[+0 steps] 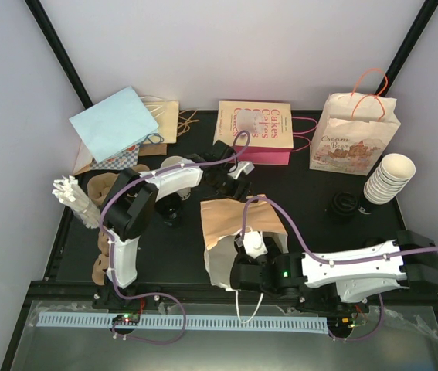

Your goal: Pack the takeout coffee

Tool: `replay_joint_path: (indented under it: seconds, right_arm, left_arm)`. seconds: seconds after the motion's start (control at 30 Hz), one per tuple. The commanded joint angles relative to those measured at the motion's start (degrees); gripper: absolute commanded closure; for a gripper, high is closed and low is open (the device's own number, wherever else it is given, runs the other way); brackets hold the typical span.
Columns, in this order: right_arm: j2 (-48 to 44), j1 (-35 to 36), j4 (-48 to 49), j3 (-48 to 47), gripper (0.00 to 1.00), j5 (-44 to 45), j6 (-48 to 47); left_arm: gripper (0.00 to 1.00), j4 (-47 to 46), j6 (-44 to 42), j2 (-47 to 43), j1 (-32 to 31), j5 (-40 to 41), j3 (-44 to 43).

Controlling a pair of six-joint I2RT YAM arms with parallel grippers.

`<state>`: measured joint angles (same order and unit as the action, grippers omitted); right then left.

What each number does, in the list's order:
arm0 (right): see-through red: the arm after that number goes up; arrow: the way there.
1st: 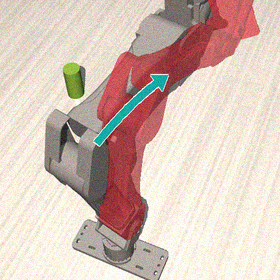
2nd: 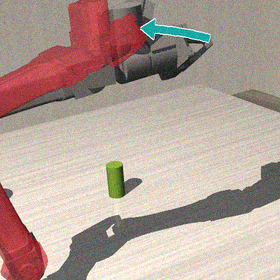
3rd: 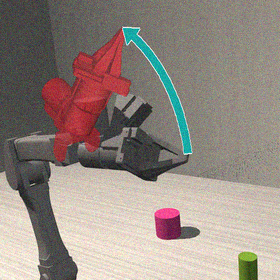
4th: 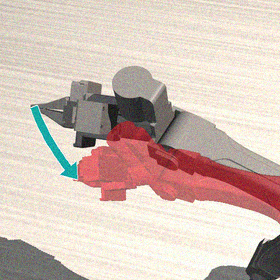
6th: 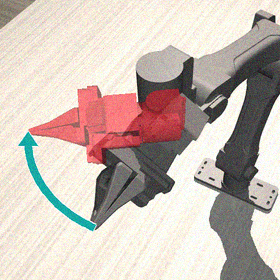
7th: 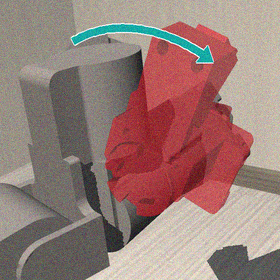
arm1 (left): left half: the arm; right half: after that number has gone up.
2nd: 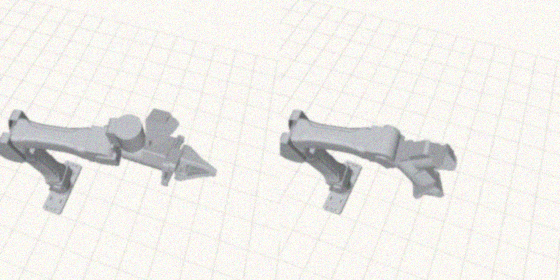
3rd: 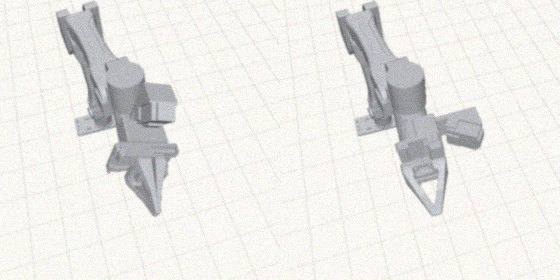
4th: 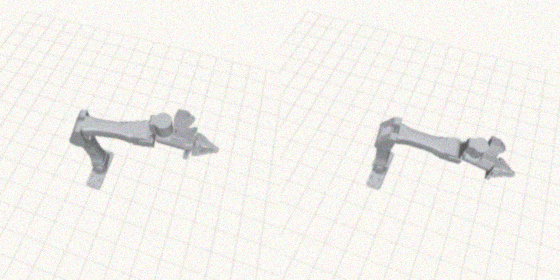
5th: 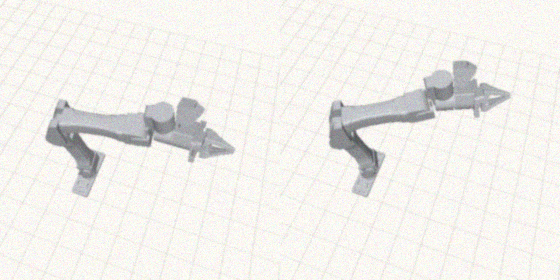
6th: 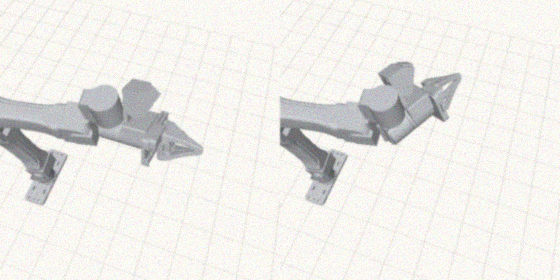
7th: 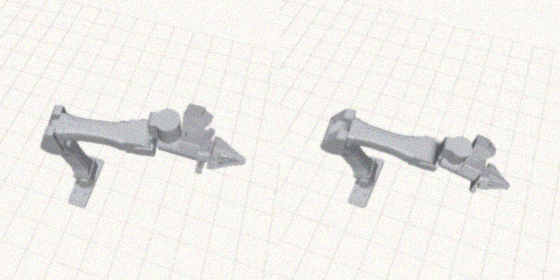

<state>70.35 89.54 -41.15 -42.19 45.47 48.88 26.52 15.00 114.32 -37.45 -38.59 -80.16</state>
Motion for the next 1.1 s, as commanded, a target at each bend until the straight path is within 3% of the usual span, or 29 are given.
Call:
replay_joint_path:
  seconds: [0.0,0.43,0.7,0.93,1.07]
  right_arm:
    - [-0.3,-0.7,-4.8,-2.3,0.62,3.5,0.6]
    - [2.7,-0.2,-18.0,-7.0,0.62,9.0,10.7]
    - [2.5,-0.3,-18.3,-6.4,0.62,9.9,12.2]
    - [-1.1,-0.4,-6.8,-4.5,0.62,3.7,1.4]
    - [-1.4,-0.3,-12.3,-5.9,0.62,7.1,5.9]
  left_arm:
    - [0.25,4.8,-0.8,0.2,-0.5,0.5,0.7]
    - [0.25,6.5,-1.0,2.0,-0.5,0.8,-2.6]
    - [0.25,6.3,-0.9,2.1,-0.6,0.9,-2.3]
    - [0.26,6.5,-0.9,1.6,-0.8,1.1,-2.2]
    - [0.26,6.6,-0.9,0.6,-1.0,1.9,-1.5]
